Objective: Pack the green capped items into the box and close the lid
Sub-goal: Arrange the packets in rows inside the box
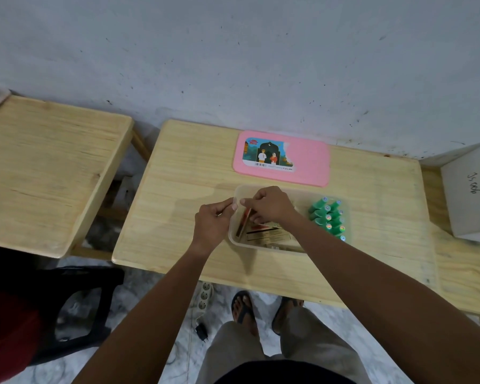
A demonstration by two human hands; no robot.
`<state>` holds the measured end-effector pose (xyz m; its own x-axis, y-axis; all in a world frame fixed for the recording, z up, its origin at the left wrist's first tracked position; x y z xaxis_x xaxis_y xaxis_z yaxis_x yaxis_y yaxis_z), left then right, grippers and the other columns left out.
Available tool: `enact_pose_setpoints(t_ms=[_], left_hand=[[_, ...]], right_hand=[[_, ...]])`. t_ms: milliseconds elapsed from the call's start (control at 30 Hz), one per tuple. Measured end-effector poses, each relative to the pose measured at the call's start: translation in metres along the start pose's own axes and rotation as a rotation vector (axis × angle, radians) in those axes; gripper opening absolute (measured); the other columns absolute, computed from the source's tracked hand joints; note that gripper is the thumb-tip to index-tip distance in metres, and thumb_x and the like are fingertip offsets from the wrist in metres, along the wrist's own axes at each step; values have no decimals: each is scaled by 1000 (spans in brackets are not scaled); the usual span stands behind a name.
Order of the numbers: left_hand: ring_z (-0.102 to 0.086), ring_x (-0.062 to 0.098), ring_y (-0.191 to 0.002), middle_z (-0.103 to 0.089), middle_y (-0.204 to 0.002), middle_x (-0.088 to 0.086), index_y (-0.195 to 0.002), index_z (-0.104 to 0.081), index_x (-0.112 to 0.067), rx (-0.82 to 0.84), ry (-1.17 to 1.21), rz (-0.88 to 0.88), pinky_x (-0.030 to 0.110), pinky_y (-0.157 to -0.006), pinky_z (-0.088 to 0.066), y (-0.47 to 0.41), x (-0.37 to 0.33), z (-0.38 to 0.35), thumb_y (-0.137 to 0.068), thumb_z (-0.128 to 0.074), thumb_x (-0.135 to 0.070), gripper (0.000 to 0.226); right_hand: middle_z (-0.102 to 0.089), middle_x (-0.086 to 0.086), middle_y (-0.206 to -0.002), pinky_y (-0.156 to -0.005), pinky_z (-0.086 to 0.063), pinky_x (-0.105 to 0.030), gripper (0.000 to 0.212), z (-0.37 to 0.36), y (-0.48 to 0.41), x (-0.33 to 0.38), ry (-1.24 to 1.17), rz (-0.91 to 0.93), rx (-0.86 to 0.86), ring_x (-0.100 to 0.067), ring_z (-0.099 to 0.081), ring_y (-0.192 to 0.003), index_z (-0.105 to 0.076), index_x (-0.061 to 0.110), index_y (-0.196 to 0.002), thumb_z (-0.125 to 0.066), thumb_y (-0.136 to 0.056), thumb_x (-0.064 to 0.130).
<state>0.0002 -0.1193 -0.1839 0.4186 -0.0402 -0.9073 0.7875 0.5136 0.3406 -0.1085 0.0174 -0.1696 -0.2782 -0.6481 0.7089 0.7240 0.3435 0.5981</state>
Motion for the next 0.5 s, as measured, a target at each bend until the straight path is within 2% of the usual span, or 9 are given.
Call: enact_pose_setpoints(t_ms=[67,167,267,367,433,500], left_hand=[[-66,0,-87,-77,-101,-2,-106,-71,-42,3,-4,-3,47,-85,-59,-1,0,-1,-88,-68,-37,19],[-67,4,-93,-76,-103,-5,-103,-68,-48,10,-2,-8,47,-85,-59,-1,0,-1,-87,-67,-39,19],[-66,3,-97,-76,-106,-4,-101,-67,-49,7,8,-19,45,-86,-59,-1,1,-1,-88,-68,-36,19],[-67,6,-104,-75,-107,-6,-103,-68,-48,15,8,-17,45,-87,-58,-2,3,-1,-81,-66,-47,22],[-67,8,-106,-74,-109,-8,-105,-69,-45,16,11,-5,45,-87,-58,-3,4,-2,-78,-65,-51,28],[-66,8,-107,-75,-108,-5,-108,-72,-37,7,14,-3,45,-88,-58,-3,4,-1,-84,-68,-42,24]], right_hand=[[-71,-9,-64,-47,-55,-22,29,1,1,0,8,26,-40,-15,-70,-49,-69,3,-84,-79,-82,30],[-72,-6,-71,-45,-53,-20,20,-1,1,0,68,87,-76,-12,-67,-46,-75,9,-91,-76,-83,27],[-74,-6,-95,-65,-61,-29,25,-8,-2,-2,165,110,-43,-17,-71,-60,-75,16,-107,-72,-83,23],[-74,-8,-107,-84,-59,-38,31,-11,-7,0,255,143,-16,-19,-66,-74,-73,14,-114,-70,-83,21],[-74,-9,-107,-88,-56,-36,31,-13,-7,2,285,166,-28,-21,-66,-84,-73,13,-114,-72,-83,21],[-75,-8,-102,-85,-52,-25,32,-15,-7,2,308,177,-66,-21,-68,-91,-72,12,-115,-72,-84,21]])
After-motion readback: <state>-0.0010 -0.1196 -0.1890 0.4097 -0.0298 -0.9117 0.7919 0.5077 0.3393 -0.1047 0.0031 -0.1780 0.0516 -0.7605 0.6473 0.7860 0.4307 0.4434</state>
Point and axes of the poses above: each hand's wrist, its own y-axis away from the middle knuckle, its own z-axis out of the back of the hand, x = y × z, the point moved 6 cm from there along -y, towards the middle knuckle
